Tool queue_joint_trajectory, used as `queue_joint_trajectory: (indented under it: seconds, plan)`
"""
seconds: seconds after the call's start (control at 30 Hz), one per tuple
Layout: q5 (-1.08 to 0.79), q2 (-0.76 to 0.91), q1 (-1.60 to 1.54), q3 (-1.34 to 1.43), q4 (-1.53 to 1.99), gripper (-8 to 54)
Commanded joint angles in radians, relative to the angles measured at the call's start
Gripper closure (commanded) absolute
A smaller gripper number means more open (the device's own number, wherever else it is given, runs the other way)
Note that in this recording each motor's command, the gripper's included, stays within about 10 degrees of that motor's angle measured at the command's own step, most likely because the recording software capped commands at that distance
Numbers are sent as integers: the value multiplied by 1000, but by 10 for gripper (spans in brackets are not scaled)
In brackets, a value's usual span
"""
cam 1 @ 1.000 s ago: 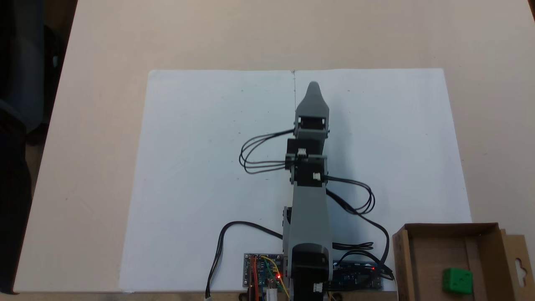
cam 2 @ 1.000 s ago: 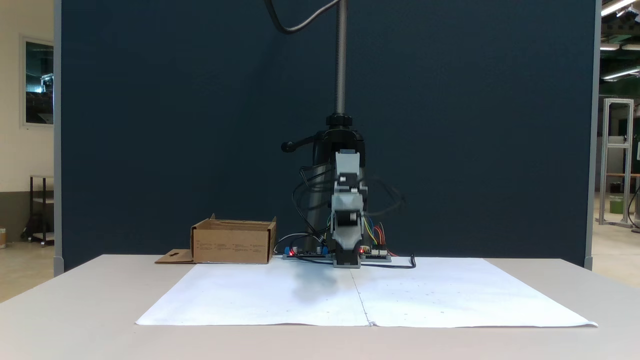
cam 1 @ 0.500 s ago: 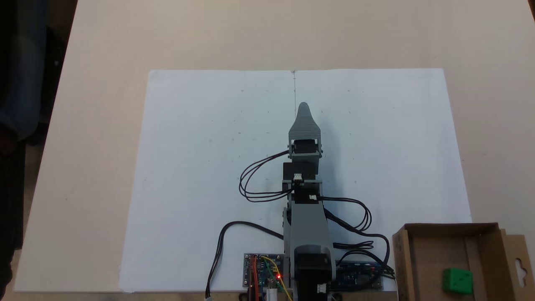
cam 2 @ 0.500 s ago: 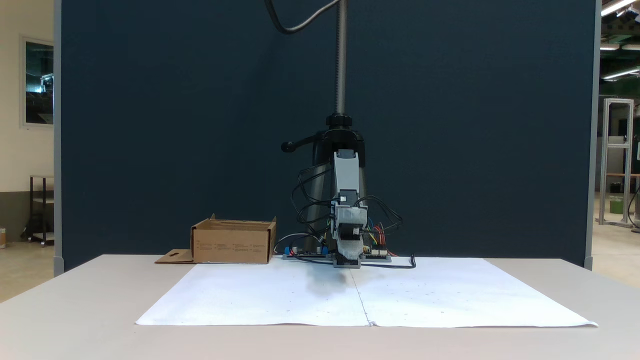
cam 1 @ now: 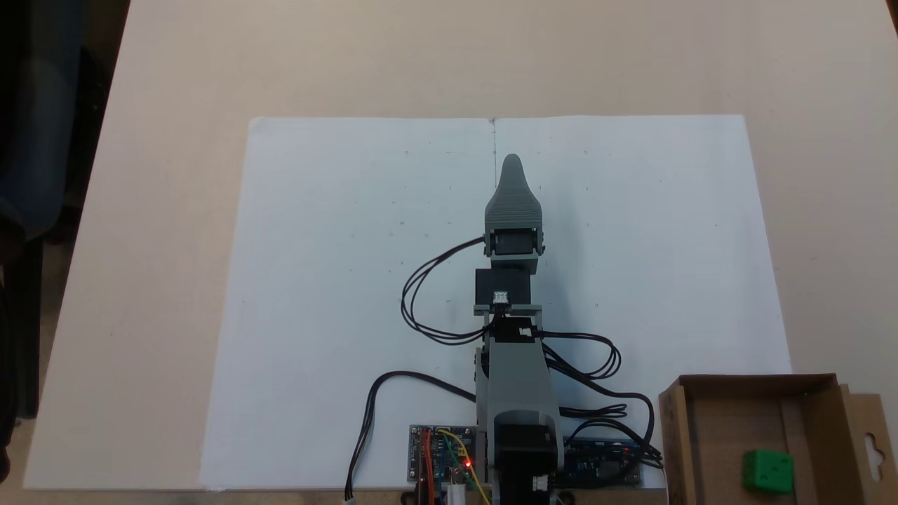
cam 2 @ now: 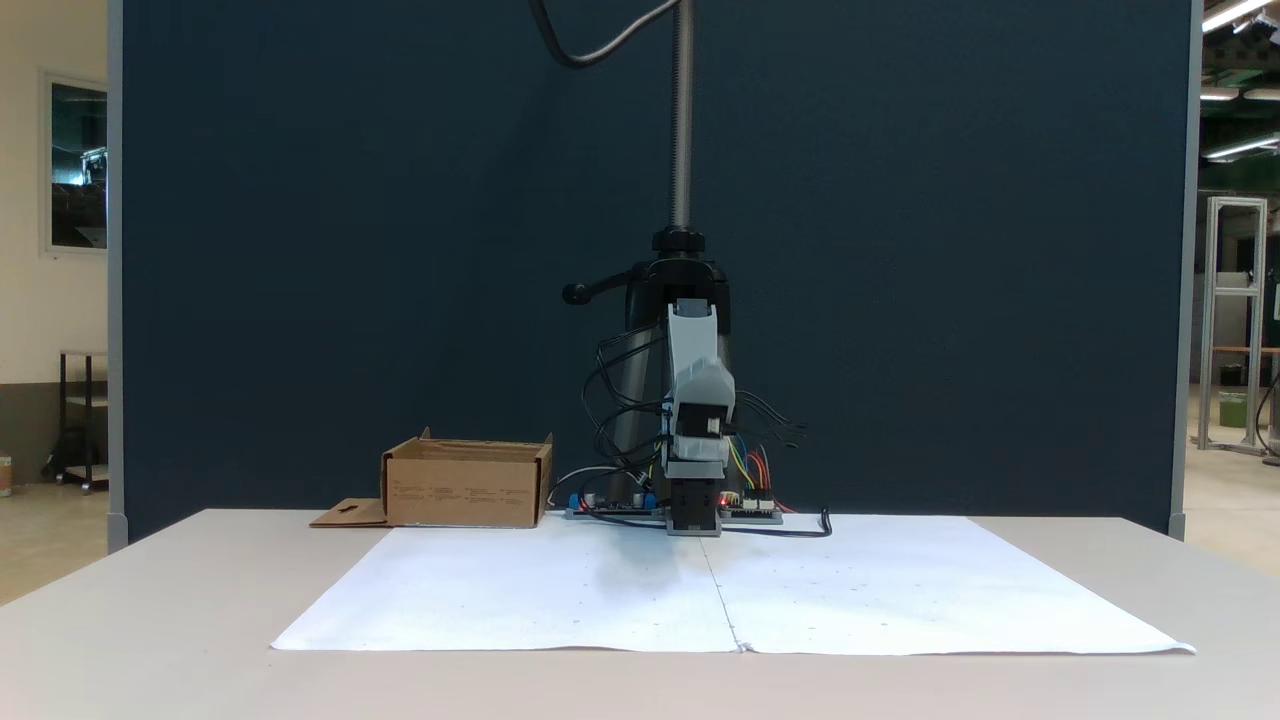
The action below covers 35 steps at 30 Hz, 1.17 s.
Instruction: Grasp a green dice and put it in the bin.
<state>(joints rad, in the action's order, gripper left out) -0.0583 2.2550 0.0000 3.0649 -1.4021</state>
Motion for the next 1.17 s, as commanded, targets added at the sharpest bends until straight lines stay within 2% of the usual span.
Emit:
queue_joint_trajectory:
  seconds: [0.0,0.2,1.13]
  plan:
    - [-55,117,-3,63,-165,19]
    - [-54,114,3,61,-331,13]
    - [-51,112,-23,61,-314,10]
